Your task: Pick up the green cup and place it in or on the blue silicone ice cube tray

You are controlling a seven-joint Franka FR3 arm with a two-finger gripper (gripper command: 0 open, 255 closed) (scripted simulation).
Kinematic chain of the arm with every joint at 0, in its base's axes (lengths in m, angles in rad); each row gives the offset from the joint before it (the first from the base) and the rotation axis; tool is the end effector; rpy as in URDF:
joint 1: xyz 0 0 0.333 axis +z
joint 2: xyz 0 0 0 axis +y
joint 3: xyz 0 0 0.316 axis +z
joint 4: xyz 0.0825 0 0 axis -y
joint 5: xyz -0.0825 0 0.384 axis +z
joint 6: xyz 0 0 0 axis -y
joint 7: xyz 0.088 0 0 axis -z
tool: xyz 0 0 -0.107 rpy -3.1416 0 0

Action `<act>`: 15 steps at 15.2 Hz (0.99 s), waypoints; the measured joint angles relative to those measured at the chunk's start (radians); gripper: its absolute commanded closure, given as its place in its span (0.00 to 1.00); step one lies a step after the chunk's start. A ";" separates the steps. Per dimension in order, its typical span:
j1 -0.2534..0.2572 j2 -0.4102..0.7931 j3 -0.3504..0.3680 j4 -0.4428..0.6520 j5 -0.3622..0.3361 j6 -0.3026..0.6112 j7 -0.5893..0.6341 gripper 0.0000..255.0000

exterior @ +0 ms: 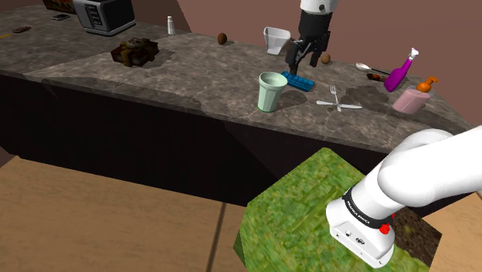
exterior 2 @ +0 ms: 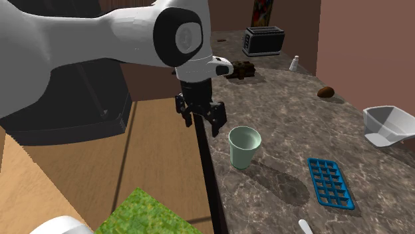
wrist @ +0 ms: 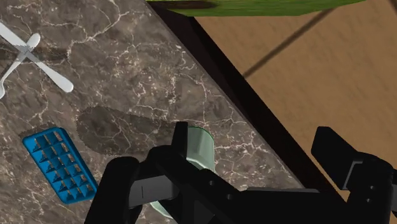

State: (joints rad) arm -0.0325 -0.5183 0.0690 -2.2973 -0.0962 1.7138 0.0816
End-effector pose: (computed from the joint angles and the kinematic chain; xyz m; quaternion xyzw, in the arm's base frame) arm 0.3889 0.0087 0.5374 0.9972 -0.0191 -0.0296 0.0661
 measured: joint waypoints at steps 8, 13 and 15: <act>-0.040 0.279 0.026 0.093 -0.043 0.192 0.151 0.00; -0.056 0.466 0.031 0.198 -0.083 0.272 0.249 0.00; -0.061 0.539 0.027 0.248 -0.100 0.297 0.284 0.00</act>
State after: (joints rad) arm -0.0939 0.0209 0.0964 -2.0496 -0.1963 2.0105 0.3656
